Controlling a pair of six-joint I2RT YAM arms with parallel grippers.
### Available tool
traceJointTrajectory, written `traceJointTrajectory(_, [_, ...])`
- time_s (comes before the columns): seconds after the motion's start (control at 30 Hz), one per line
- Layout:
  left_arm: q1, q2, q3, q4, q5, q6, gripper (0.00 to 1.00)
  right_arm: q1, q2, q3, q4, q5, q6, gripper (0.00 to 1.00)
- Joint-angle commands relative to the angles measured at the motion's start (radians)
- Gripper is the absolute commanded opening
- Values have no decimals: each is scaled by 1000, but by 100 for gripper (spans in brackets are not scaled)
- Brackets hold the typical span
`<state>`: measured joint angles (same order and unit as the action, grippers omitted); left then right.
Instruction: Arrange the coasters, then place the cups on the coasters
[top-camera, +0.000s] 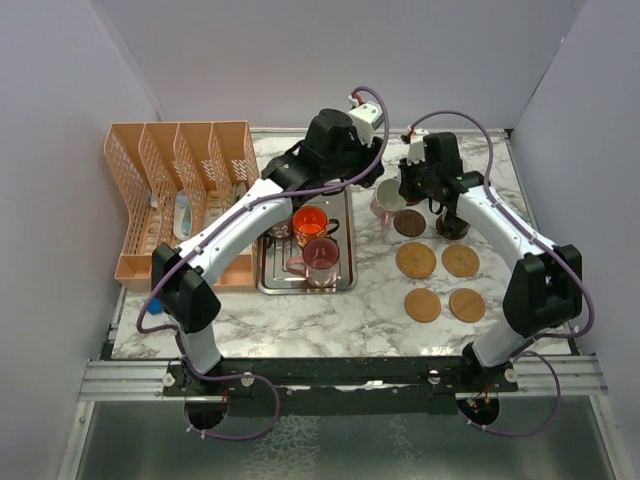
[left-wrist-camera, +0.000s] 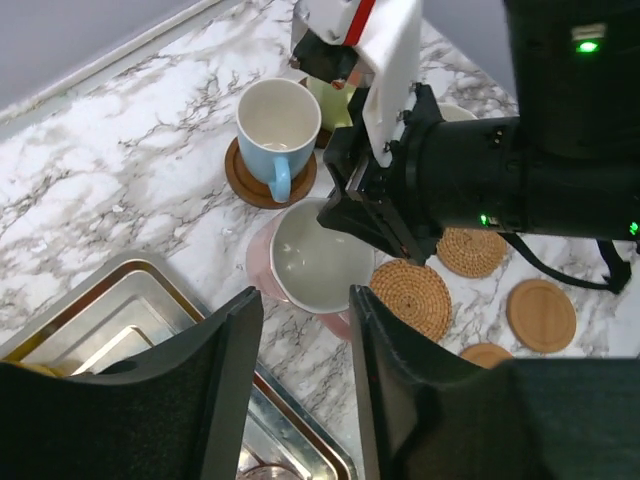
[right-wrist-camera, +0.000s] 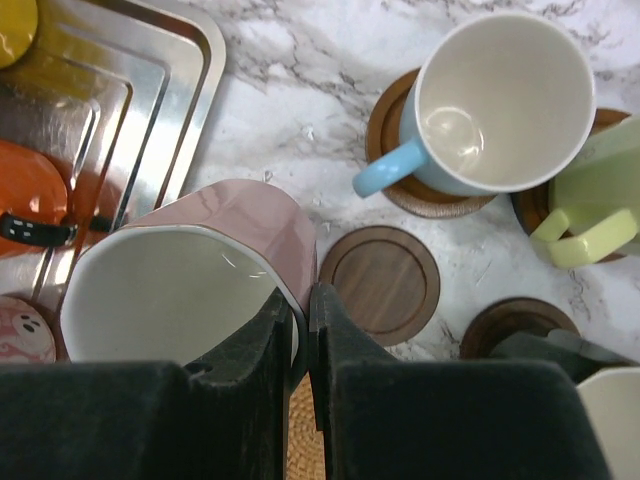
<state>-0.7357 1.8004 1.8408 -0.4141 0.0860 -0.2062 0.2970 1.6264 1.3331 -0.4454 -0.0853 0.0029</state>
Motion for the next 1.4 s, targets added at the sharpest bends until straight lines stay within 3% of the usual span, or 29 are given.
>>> traceJointTrajectory(0.0, [32, -85, -88, 37, 149, 95, 47, -1, -102, -20, 19, 7, 17, 1])
traceJointTrajectory(0.3, [87, -180, -187, -9, 159, 208, 65, -37, -172, -79, -48, 42, 63, 1])
traceJointTrajectory(0.5, [116, -199, -202, -8, 123, 261, 79, -39, -143, -32, -97, 169, 167, 1])
traceJointTrajectory(1.17, [127, -202, -232, 7, 97, 291, 81, -75, 25, 86, -206, 265, 352, 1])
traceJointTrajectory(1.37, [128, -203, -229, 5, 95, 290, 81, -114, 53, 87, -215, 208, 369, 1])
